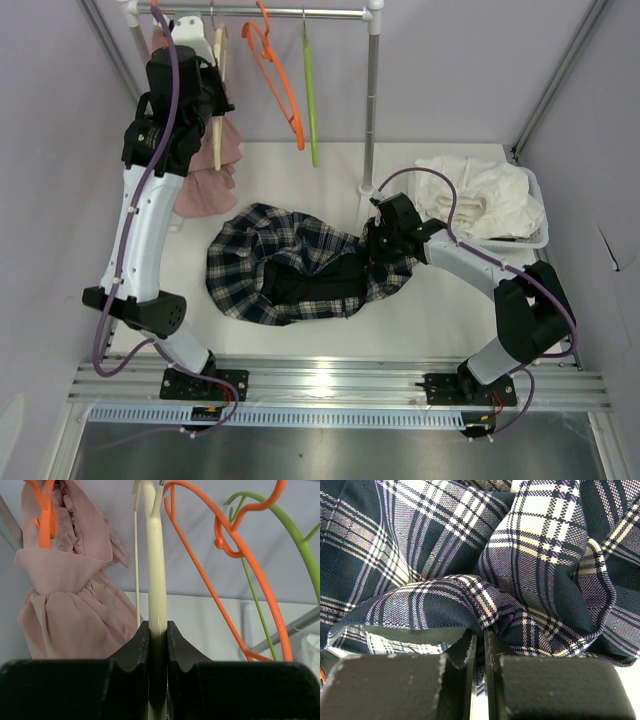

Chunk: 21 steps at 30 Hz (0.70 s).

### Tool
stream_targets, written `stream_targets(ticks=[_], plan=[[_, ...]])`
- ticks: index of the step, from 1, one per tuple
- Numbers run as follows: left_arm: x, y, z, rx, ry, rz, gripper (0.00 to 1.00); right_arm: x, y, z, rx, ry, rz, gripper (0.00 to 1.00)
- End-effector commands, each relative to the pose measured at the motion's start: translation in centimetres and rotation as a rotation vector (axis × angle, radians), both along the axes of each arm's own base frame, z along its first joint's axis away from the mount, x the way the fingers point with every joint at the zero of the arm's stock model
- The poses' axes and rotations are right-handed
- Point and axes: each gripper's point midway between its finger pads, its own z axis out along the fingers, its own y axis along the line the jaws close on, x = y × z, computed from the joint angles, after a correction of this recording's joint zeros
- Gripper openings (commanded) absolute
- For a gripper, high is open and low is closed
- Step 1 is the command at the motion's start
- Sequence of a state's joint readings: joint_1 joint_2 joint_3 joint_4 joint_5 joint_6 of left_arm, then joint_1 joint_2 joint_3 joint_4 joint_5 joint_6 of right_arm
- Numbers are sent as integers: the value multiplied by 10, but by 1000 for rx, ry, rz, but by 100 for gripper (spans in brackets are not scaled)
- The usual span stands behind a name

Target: Place the skirt on the hanger

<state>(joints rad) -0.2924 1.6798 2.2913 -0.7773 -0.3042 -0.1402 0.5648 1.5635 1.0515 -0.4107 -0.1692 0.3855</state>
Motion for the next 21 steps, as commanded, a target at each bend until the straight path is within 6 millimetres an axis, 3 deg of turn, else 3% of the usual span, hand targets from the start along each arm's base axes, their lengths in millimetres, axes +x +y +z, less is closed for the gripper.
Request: stream_targets(ticks=[1, 13, 18, 19, 21], plan=[[-26, -1, 31, -43, -90, -44, 0, 9, 9, 8, 33, -34, 24, 0], [-65, -5, 10, -61, -21, -122, 0, 7, 7, 9, 31, -35, 22, 0], [-80, -10, -23, -68, 58, -163, 0, 8, 7, 12, 32, -40, 25, 0], [-91, -9, -18, -76, 38, -173, 0, 8, 7, 11, 31, -40, 26, 0], [-96, -10, -38, -76, 76, -185, 0, 8, 8, 12, 32, -40, 25, 0]])
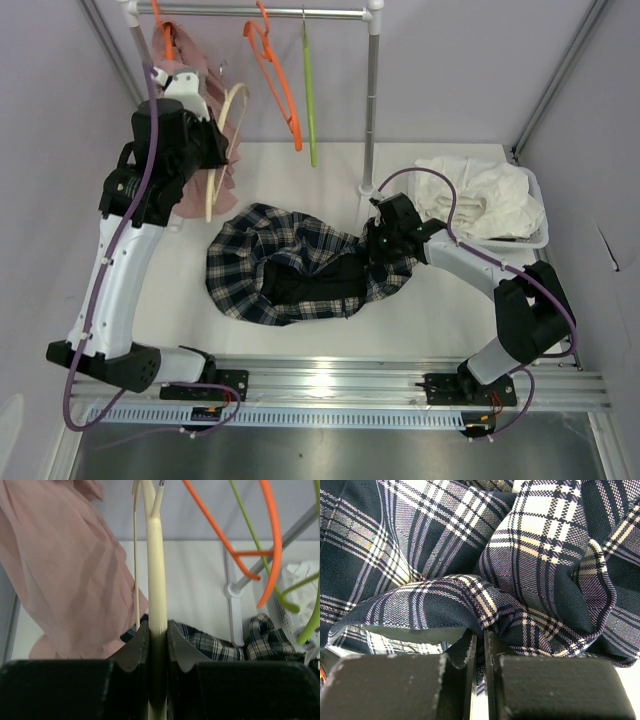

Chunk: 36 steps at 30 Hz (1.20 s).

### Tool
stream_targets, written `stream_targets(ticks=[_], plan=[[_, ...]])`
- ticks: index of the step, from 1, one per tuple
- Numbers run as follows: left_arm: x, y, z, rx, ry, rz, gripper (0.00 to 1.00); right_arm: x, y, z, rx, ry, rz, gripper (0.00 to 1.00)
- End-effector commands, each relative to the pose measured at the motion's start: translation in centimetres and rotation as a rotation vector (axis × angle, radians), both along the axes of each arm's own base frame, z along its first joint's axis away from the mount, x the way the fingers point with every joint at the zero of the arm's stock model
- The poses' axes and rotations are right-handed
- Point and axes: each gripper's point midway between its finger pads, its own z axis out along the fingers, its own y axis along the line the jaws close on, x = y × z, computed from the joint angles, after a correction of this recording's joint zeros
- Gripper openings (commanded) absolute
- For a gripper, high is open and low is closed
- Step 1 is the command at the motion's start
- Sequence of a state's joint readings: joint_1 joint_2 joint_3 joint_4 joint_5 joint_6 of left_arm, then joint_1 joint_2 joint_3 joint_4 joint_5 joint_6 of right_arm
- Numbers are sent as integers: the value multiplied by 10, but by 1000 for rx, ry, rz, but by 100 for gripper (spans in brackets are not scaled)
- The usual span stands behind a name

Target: Place the skirt on the hanger

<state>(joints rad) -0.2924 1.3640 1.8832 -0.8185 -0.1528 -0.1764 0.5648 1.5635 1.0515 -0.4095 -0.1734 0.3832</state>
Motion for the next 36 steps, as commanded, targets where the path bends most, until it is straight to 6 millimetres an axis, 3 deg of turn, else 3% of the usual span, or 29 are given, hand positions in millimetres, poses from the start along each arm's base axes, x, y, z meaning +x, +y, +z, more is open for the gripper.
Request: stream_targets(ticks=[1, 7, 13, 19, 22, 26, 36], plan=[[-29, -3, 20, -62, -83, -49, 0, 8, 7, 12, 29, -39, 20, 0], [-62, -9, -18, -54, -7, -138, 0, 7, 5, 12, 19, -36, 17, 0], [-114, -18, -62, -52, 63, -281, 0, 5, 2, 11, 5, -27, 13, 0], [-166, -32, -94, -91, 117, -447, 0, 6, -3, 11, -16, -25, -3, 0], [-188, -43, -103, -128, 127, -540, 0, 8, -7, 10, -28, -20, -14, 0], [-212, -59, -97, -179, 98, -681, 0, 13, -9, 10, -39, -18, -27, 0], [-246, -71, -100, -186, 95, -845, 0, 19, -20, 18, -46, -9, -56, 0]])
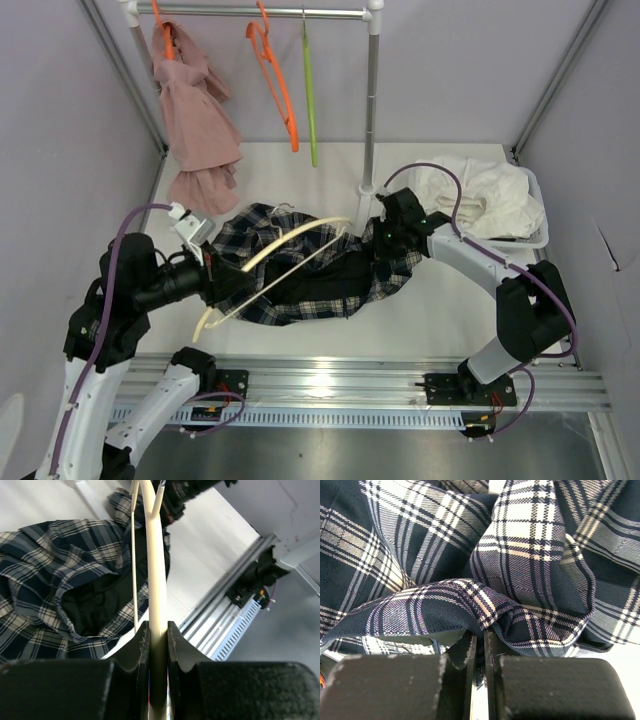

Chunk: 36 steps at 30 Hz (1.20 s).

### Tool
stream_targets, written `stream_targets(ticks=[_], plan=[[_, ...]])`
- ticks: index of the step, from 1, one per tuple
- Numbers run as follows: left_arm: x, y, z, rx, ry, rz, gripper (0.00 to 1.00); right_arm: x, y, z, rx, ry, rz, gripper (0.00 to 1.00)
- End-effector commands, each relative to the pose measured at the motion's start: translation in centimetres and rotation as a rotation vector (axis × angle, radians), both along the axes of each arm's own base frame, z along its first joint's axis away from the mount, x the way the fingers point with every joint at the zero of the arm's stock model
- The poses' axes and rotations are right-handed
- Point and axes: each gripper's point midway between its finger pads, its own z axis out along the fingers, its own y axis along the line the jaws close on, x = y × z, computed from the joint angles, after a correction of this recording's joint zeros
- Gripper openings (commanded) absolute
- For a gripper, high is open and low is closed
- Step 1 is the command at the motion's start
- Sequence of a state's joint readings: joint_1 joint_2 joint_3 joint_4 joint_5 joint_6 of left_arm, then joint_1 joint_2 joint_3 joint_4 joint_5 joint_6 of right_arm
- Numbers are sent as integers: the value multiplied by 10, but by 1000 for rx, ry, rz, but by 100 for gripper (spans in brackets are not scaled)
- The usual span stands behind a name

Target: Place the skirt on the hanger

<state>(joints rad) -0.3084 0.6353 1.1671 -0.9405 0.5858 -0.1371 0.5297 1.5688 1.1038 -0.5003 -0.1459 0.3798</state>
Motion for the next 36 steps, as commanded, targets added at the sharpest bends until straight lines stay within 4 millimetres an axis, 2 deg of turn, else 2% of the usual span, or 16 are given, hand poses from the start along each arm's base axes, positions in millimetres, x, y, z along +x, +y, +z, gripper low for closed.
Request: stream_targets(ticks=[1, 8, 14, 19, 26, 31, 32, 34, 36], plan=[[-17, -14, 11, -42, -57, -138, 0, 12, -3, 13, -2, -31, -6, 0], [-23, -17, 0, -8, -33, -175, 0, 16, -7, 21, 5, -32, -15, 0], [-17, -17, -11, 28, -7, -165, 0, 17, -9, 35, 26, -51, -23, 0], [-8, -20, -17, 47, 18, -149, 0, 13, -13, 47, 37, -71, -26, 0], [5, -35, -29, 68, 40, -159, 0, 12, -17, 61, 51, -91, -30, 0], [24, -41, -43, 107, 60, -110, 0, 11, -19, 65, 54, -97, -26, 0], [29, -42, -41, 104, 43, -97, 0, 10, -18, 65, 57, -99, -23, 1], [39, -40, -47, 119, 52, -51, 0, 7, -18, 62, 62, -91, -21, 3], [44, -41, -49, 122, 47, -32, 0, 6, -19, 58, 61, -88, -20, 12]])
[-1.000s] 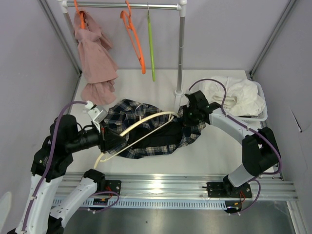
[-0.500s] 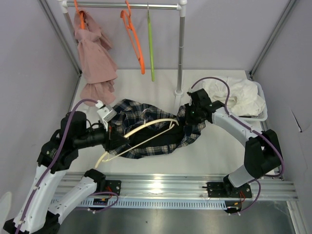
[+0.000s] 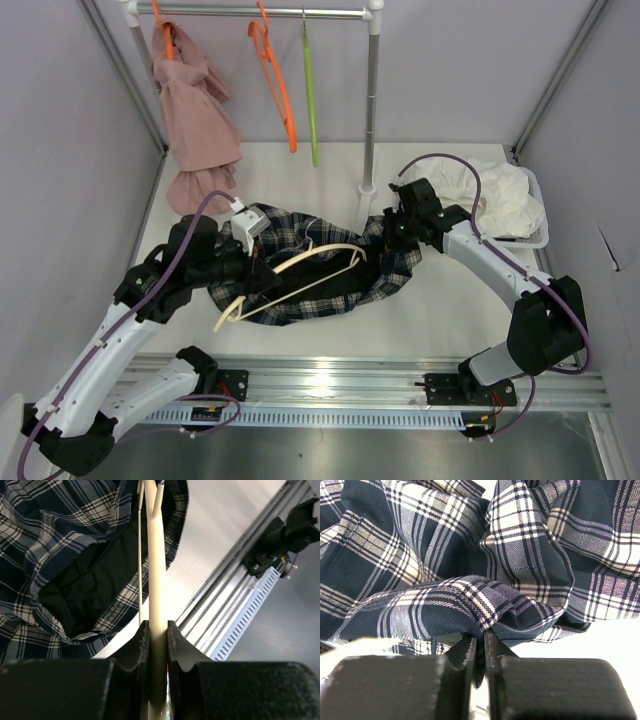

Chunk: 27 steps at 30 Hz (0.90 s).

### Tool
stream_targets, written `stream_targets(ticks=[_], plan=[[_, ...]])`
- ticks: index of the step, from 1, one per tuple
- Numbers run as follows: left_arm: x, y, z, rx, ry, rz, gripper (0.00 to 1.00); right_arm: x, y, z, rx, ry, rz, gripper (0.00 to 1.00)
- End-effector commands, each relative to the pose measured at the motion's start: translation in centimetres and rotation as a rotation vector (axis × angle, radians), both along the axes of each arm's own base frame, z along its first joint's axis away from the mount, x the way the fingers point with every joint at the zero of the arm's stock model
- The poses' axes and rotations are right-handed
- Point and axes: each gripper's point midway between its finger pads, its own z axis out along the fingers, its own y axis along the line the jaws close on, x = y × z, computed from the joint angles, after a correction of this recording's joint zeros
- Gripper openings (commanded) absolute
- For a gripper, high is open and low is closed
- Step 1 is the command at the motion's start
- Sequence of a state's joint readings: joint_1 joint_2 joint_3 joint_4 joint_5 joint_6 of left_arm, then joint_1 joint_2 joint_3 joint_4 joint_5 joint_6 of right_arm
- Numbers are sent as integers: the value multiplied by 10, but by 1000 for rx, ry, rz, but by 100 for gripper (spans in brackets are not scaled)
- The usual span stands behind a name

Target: Place the skirt on the hanger

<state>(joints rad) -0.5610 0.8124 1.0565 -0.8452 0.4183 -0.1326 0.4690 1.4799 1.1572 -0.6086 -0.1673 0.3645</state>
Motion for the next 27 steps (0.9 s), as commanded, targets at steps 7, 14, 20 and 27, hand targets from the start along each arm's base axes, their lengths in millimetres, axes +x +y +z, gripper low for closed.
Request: stream_targets(ticks=[7, 14, 20, 27], plan=[[27, -6, 14, -38, -91, 74, 0, -5, -1, 5, 3, -52, 17, 33], [27, -6, 12, -36, -90, 65, 0, -9, -3, 0, -68, -72, 13, 36], [27, -9, 9, -38, -88, 54, 0, -16, 2, -2, -134, -81, 30, 27], [30, -11, 10, -41, -99, 50, 0, -20, -9, -1, -220, -91, 15, 25]])
